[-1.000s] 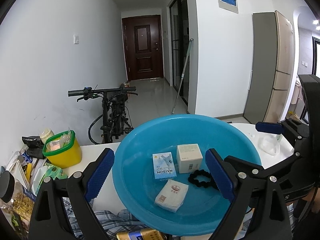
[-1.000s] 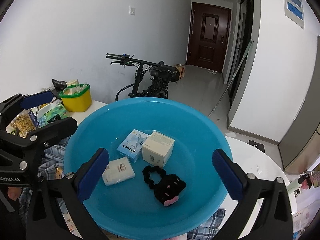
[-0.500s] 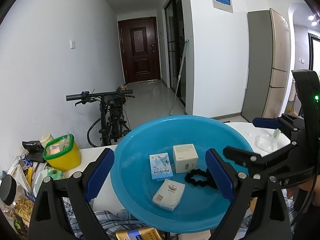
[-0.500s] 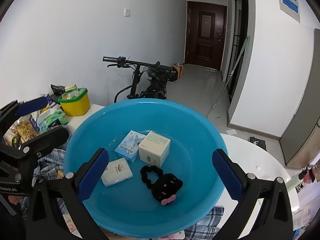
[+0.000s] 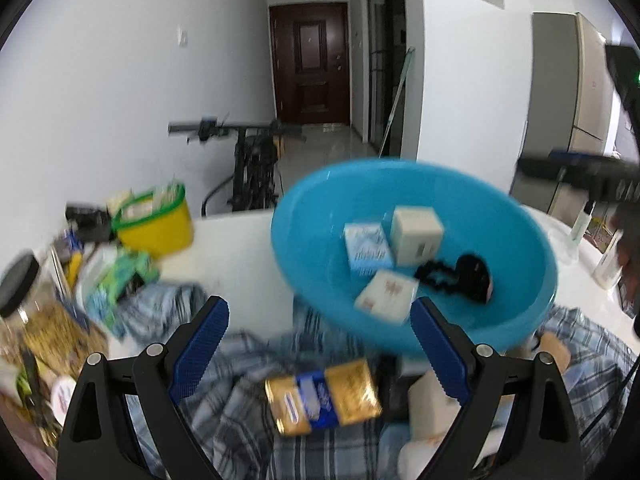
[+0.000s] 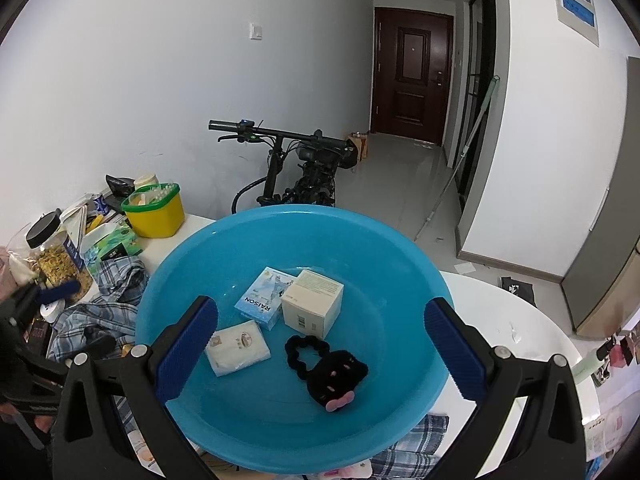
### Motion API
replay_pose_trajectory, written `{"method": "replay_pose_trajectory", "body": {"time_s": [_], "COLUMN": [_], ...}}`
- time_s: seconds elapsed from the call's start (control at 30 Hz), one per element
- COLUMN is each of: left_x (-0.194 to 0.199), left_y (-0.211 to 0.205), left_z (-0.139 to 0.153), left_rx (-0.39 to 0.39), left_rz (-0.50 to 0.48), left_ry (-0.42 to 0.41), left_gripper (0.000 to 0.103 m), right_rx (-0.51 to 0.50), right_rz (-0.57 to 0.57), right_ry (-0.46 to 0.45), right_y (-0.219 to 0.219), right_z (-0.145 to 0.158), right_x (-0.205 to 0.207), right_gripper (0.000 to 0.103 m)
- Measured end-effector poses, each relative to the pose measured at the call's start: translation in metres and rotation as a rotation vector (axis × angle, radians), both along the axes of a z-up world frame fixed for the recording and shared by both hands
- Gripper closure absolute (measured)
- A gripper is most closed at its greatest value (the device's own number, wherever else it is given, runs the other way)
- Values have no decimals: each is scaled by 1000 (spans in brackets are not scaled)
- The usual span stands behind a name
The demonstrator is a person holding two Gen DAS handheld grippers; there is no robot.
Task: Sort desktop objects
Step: 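Move the left tool to the pile and grasp the gold Liqun tin, then lift the Liqun tin with the left tool while the right tool grasps the orange soap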
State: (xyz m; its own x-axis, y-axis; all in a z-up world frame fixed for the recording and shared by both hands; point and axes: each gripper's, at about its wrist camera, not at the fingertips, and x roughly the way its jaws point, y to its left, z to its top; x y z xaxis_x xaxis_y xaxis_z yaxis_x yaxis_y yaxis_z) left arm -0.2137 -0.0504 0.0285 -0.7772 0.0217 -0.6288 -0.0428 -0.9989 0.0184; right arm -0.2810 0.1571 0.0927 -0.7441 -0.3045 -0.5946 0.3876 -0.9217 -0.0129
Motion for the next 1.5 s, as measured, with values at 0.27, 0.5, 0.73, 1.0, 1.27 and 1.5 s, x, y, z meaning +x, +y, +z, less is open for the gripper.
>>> {"method": "replay_pose_trajectory", "body": {"time_s": [0.27,0.5,0.73,1.0,1.27,1.5], "left_x": [-8,-15,-20,-21,-22,-21], "left_y": [-13,2,-1,-2,-4,-5], "left_z": [-56,-76,-87,-90,-94,-96], "left_rx": [67,8,39,55,63,92], "left_rz": [8,-6,-9,-21,-21,-35], "left_ry": [-126,-170,-198,-204,-220,-213], "left_gripper": [9,9,9,10,5,12], "right_rx": [12,13,18,26,32,34], "right_rz": [7,4,9,17,22,25], "right_ry": [-1,-3,0,5,2,5], "right_y": [-3,-4,-5,-9,-11,-12], "right_z": [-2,-2,-3,-2,-2,-2], "right_x": [0,0,0,3,3,4], "right_gripper": [0,0,0,0,0,0]}}
